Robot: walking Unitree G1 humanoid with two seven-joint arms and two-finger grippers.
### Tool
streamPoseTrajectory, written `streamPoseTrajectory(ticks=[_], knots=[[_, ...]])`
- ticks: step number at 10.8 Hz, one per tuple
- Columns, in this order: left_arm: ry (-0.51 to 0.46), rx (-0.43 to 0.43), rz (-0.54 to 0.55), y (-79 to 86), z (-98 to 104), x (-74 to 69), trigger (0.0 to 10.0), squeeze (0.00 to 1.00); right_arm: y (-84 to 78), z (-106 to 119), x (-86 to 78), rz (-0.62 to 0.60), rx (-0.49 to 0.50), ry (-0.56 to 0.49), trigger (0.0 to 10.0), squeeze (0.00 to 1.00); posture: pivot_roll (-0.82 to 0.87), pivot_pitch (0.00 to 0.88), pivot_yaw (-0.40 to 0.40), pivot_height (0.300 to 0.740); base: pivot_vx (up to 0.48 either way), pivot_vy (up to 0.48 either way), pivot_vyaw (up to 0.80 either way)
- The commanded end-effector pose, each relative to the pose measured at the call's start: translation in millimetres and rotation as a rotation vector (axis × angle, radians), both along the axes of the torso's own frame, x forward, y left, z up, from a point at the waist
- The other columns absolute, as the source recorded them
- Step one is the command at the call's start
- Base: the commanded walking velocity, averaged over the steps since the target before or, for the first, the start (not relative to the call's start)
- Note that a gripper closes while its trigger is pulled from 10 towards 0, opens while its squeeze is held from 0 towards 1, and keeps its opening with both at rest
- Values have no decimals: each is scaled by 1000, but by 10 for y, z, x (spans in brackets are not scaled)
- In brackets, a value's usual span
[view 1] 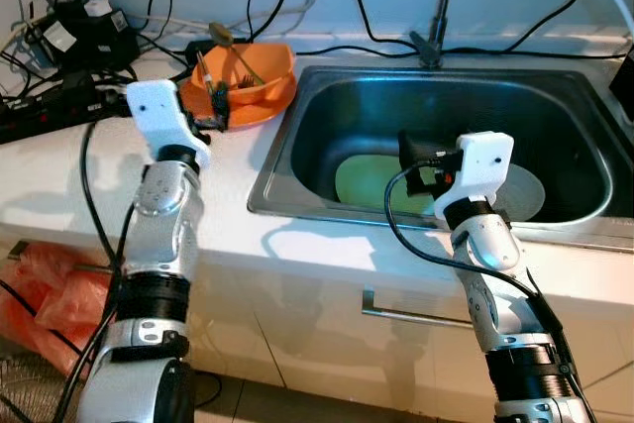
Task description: Kitchen organization
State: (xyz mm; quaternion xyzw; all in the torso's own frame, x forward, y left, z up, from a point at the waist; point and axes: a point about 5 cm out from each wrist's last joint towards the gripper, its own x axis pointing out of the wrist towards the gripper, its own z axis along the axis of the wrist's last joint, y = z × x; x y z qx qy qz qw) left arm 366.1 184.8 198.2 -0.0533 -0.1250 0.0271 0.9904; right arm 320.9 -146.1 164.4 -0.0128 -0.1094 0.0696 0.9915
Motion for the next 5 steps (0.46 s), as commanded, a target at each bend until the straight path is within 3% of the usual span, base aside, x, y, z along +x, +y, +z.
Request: streamPoseTrajectory(ticks=[1, 5], knots=[[11, 4, 6, 6, -42, -5, 10000, 0, 27, 59, 3, 8, 17, -16, 10000, 0, 56, 6, 101, 740, 0, 0, 0], [6, -8, -36, -80, -9, 19, 10000, 0, 64, 54, -14, 11, 34, -19, 10000, 0, 53, 2, 112, 740, 0, 0, 0]])
